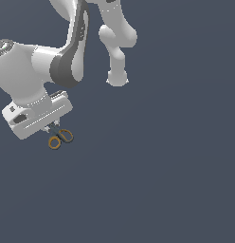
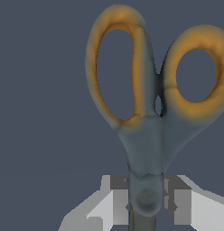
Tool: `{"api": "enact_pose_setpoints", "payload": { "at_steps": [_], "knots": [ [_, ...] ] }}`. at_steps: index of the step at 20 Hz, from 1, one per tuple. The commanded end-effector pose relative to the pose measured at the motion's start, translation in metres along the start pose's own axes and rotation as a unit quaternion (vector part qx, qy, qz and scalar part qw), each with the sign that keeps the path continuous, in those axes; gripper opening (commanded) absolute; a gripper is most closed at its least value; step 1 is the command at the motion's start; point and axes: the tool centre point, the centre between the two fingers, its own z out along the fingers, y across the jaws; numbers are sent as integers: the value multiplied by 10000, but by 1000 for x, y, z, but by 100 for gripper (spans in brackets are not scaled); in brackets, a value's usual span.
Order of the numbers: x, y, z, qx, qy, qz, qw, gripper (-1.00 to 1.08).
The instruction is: Pick up the object and move it to a goal position.
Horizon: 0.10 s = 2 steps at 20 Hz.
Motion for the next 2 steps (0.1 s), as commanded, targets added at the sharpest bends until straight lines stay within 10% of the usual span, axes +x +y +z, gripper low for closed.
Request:
{"api": "enact_pose_setpoints", "payload": {
  "at_steps": [1,2],
  "knots": [
    [0,2,-2,-2,1,-4,10000,-100],
    [0,2,-2,-2,1,-4,10000,-100]
  ]
}}
